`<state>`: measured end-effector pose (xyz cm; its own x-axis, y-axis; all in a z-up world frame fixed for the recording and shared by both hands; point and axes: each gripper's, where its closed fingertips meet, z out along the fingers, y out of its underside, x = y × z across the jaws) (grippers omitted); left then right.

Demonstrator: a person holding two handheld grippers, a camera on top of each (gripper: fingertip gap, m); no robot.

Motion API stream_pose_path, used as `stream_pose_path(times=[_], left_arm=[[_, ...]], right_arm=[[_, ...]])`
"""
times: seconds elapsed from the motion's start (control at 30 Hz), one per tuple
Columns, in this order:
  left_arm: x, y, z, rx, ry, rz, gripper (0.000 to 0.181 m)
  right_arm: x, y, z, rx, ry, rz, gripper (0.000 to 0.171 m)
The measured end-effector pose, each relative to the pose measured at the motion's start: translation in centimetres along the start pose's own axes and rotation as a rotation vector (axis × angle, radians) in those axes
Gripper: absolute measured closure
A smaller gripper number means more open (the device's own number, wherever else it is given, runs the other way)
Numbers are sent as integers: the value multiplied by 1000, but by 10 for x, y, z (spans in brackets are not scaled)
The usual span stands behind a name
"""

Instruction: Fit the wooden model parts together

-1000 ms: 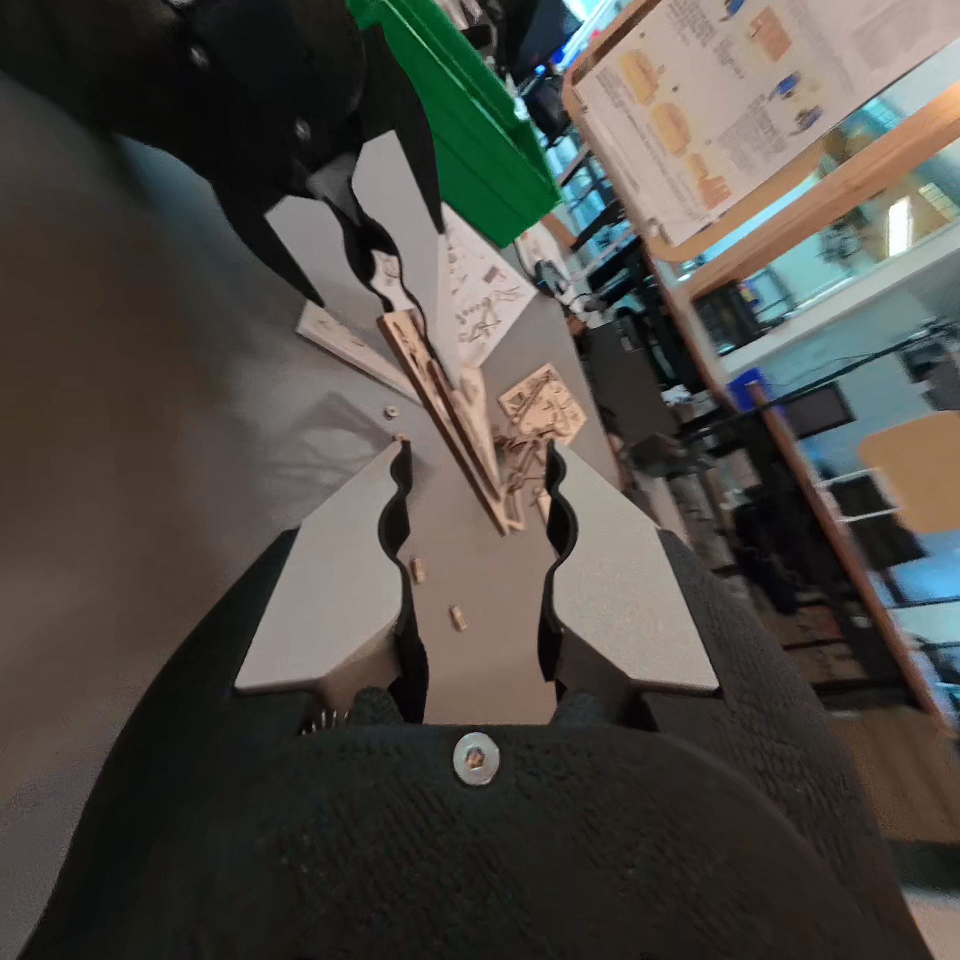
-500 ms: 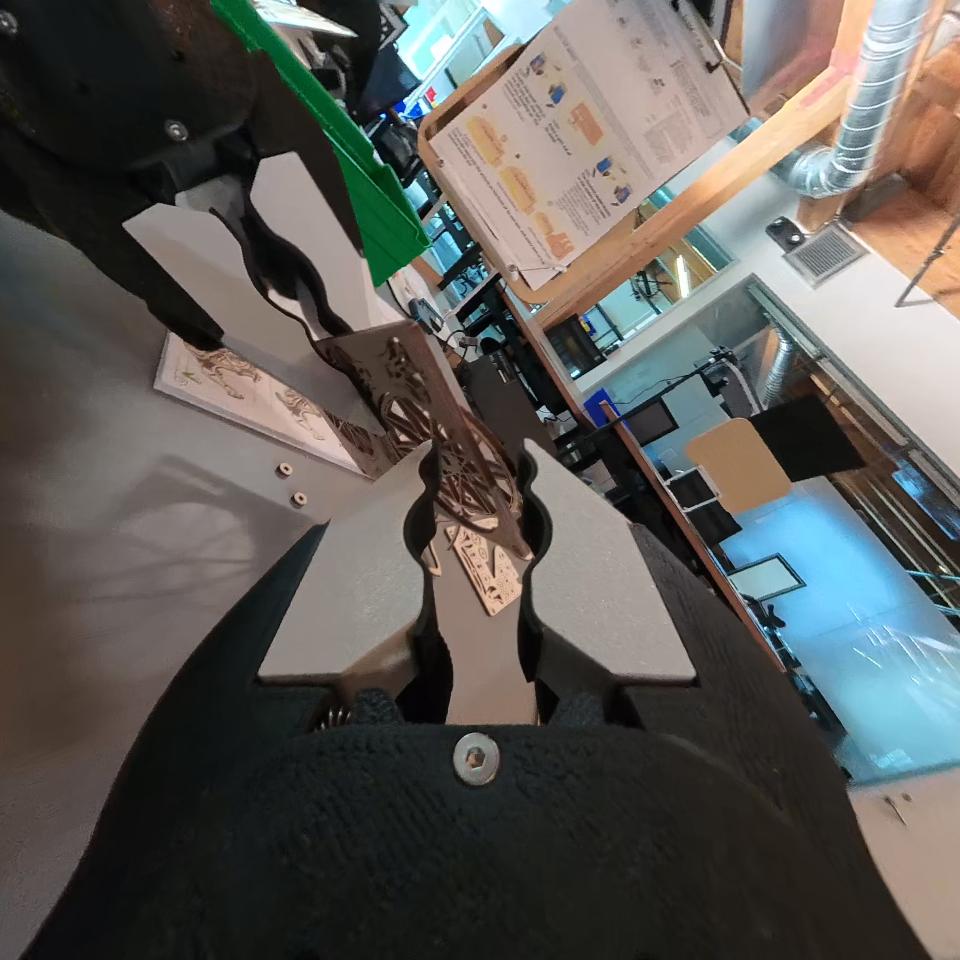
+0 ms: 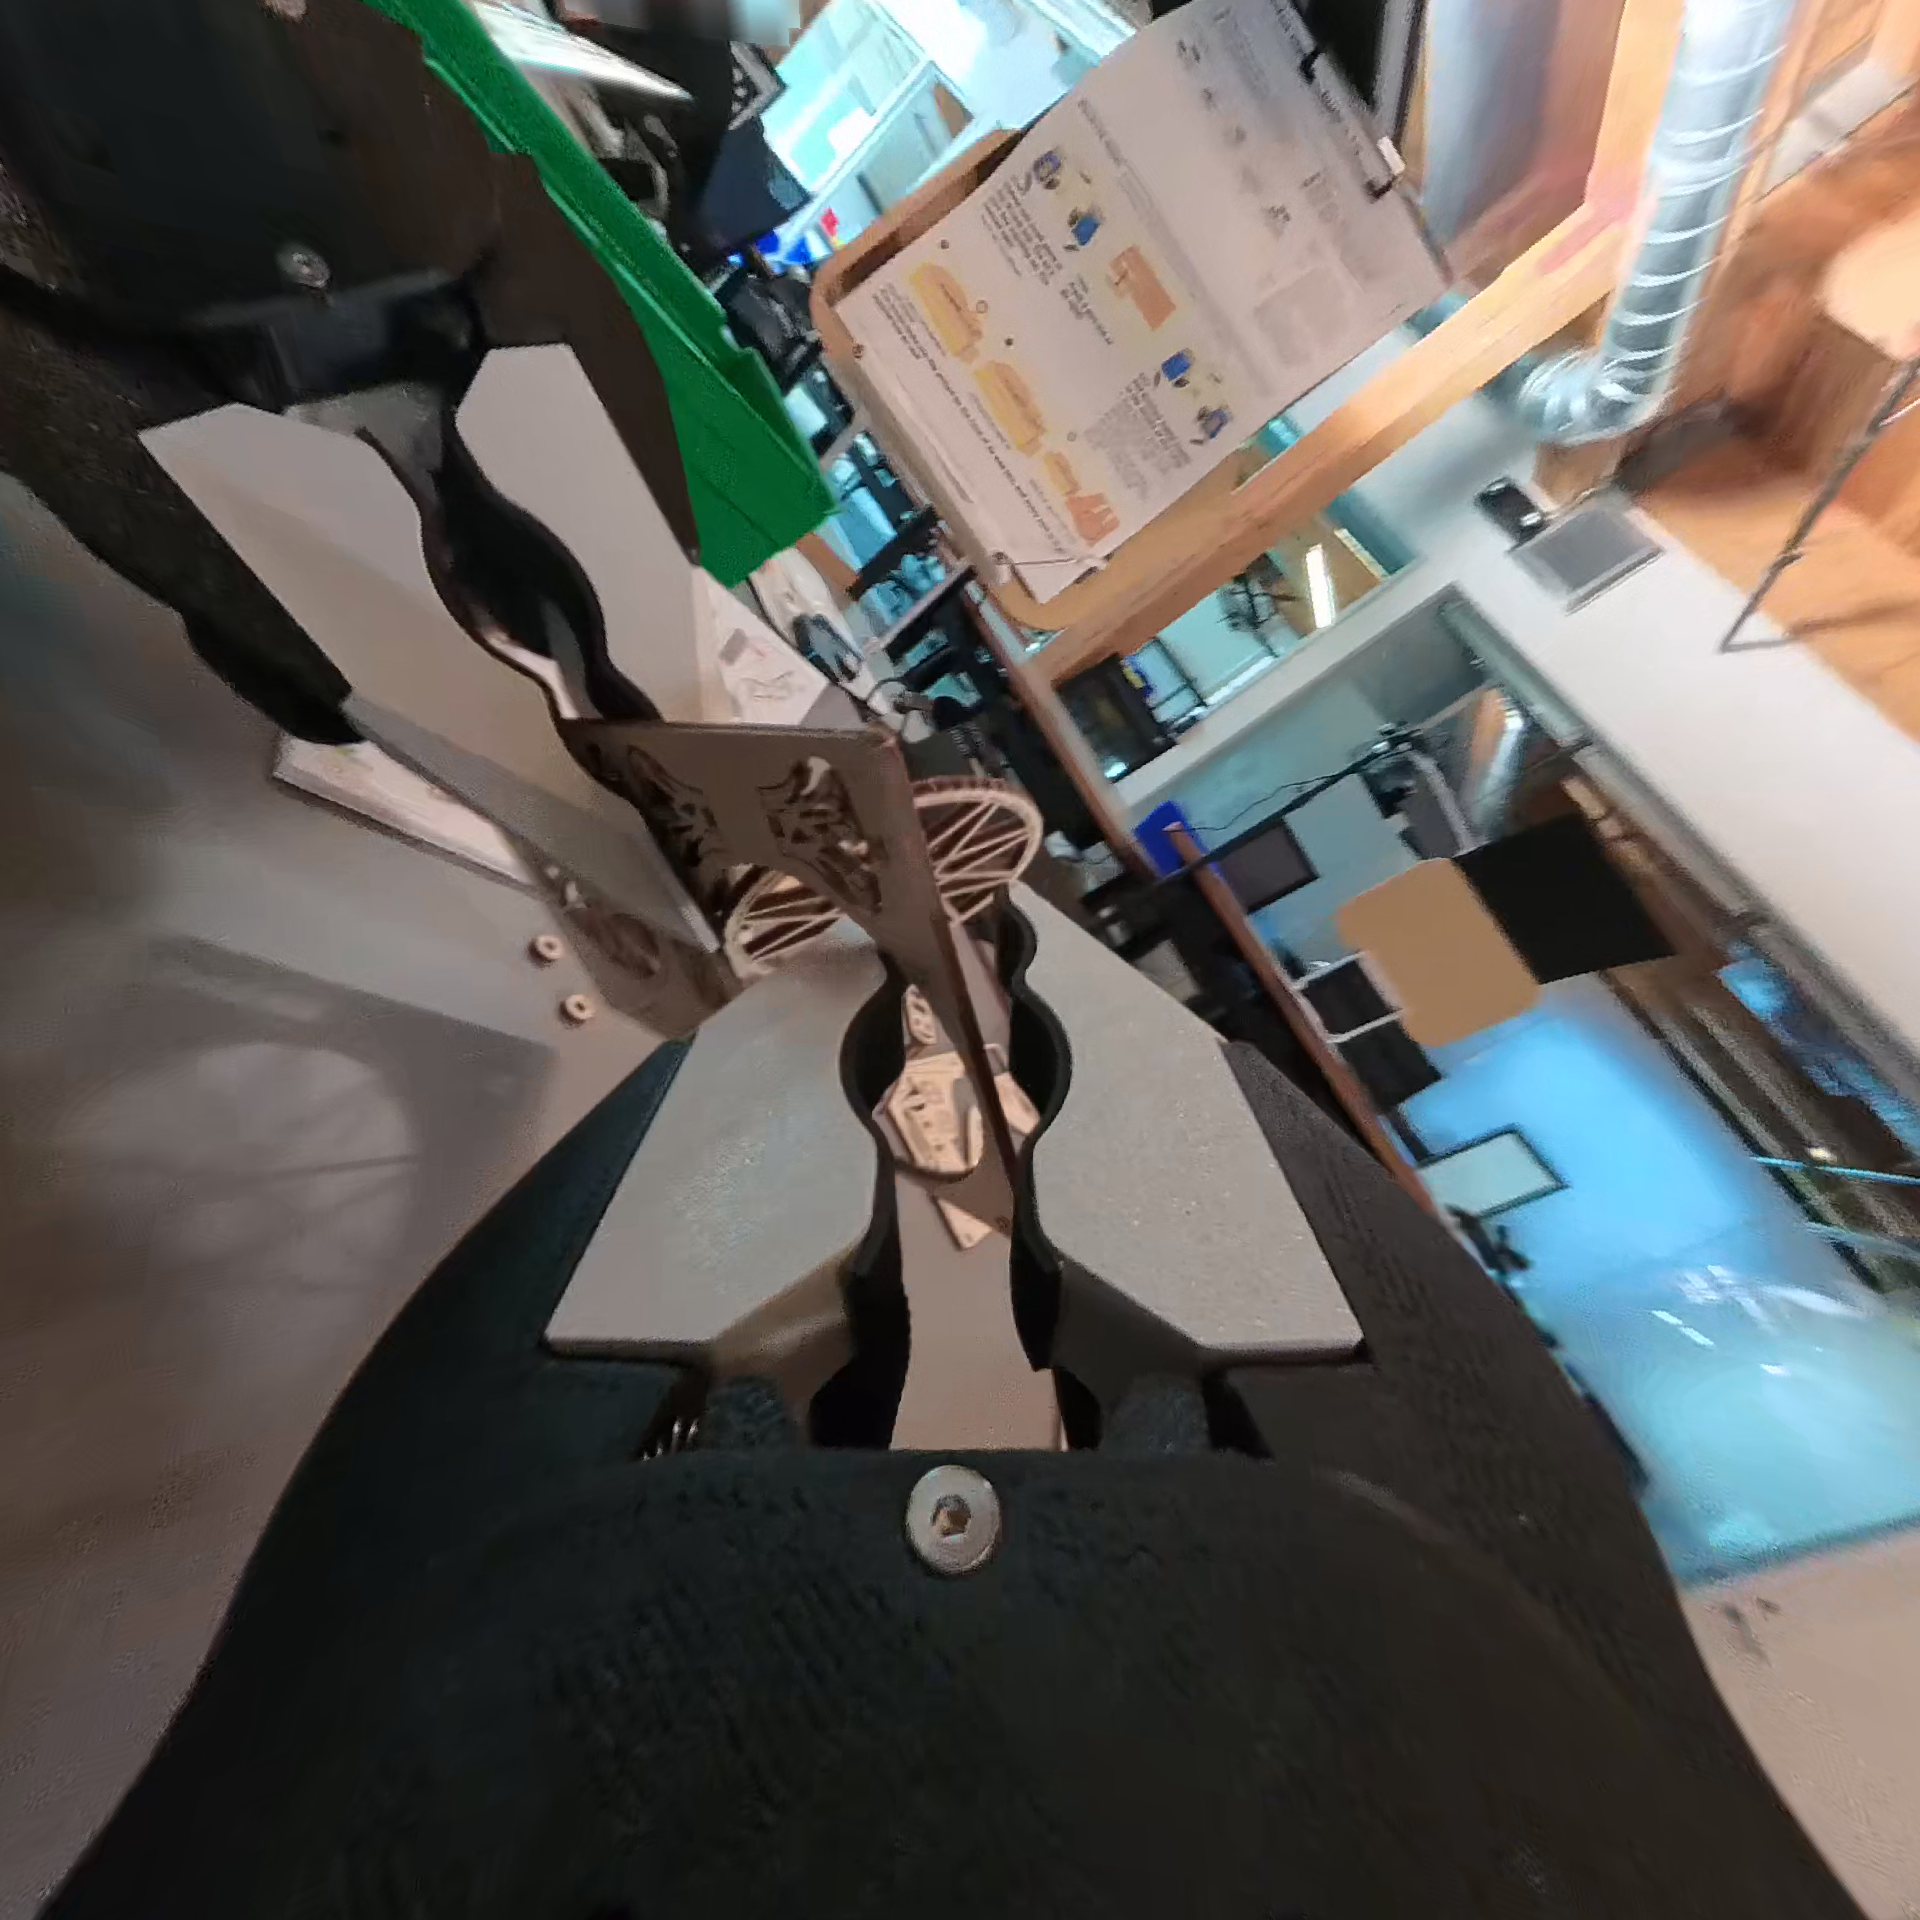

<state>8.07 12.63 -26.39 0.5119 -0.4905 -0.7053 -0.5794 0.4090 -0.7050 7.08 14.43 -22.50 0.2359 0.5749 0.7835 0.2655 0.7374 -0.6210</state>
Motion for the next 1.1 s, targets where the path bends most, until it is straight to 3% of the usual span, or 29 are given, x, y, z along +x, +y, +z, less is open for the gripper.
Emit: stream_pose_path(times=[0.03,0.27,0.37,0.53,0.67,0.77,0.93,1.1], left_arm=[[-2,2,0,-13,-15,18,180],[-16,25,0,-184,-141,334,181],[-28,39,-3,-275,-191,410,181],[-32,63,-4,-494,-214,773,181],[-16,59,5,-494,-181,896,181],[-12,54,8,-475,-192,922,181],[-5,57,12,-476,-165,818,181],[-10,57,9,-428,-141,556,181]], right_arm=[[-1,4,1,-13,-19,21,159],[-19,26,-3,-102,-244,225,150],[-4,35,-11,-121,-242,395,144],[29,9,-16,119,-224,871,145],[-1,17,10,9,-291,1050,132],[-16,22,19,-19,-339,1174,141],[-18,31,21,-76,-280,1035,171],[-4,15,21,-52,-96,648,171]])
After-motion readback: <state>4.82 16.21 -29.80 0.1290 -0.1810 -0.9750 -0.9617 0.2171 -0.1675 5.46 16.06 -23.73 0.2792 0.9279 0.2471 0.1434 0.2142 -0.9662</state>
